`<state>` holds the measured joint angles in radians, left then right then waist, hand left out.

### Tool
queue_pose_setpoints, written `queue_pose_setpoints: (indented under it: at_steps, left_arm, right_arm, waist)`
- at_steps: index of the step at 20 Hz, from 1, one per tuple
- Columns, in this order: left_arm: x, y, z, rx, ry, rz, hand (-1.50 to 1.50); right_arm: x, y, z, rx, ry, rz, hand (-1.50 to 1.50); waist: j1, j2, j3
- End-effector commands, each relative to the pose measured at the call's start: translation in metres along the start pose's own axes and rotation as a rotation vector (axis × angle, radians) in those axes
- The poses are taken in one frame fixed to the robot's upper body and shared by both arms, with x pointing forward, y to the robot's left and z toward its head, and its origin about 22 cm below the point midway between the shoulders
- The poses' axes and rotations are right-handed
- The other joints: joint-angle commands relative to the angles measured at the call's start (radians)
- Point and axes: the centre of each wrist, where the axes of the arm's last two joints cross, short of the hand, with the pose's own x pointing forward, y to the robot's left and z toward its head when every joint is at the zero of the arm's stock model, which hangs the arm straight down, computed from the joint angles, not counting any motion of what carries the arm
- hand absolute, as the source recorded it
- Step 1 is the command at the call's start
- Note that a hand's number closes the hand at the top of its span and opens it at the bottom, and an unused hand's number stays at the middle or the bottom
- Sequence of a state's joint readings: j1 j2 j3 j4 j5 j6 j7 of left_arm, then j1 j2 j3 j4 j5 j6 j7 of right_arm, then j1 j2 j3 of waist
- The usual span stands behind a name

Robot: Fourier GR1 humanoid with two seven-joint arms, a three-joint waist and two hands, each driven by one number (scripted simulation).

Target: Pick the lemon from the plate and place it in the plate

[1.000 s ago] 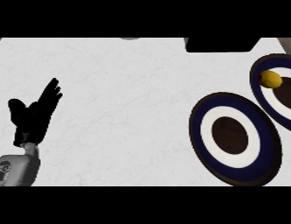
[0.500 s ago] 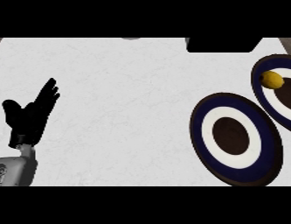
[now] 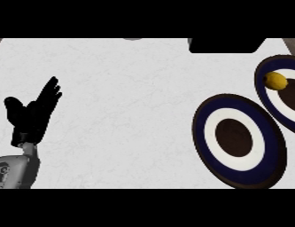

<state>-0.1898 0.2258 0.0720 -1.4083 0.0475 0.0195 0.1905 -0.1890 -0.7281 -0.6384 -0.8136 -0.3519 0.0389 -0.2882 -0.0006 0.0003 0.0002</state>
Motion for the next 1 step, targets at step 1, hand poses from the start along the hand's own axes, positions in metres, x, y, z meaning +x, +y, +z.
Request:
queue_pose_setpoints:
  at_steps: [1]
  left_arm:
    - [-0.0079, 0.0014, 0.0162, -0.002, -0.007, 0.01, 0.0]
  right_arm:
    - [-0.0185, -0.0215, 0.0089, -0.01, 0.019, 0.03, -1.5]
  waist:
    - [0.005, 0.0, 0.0]
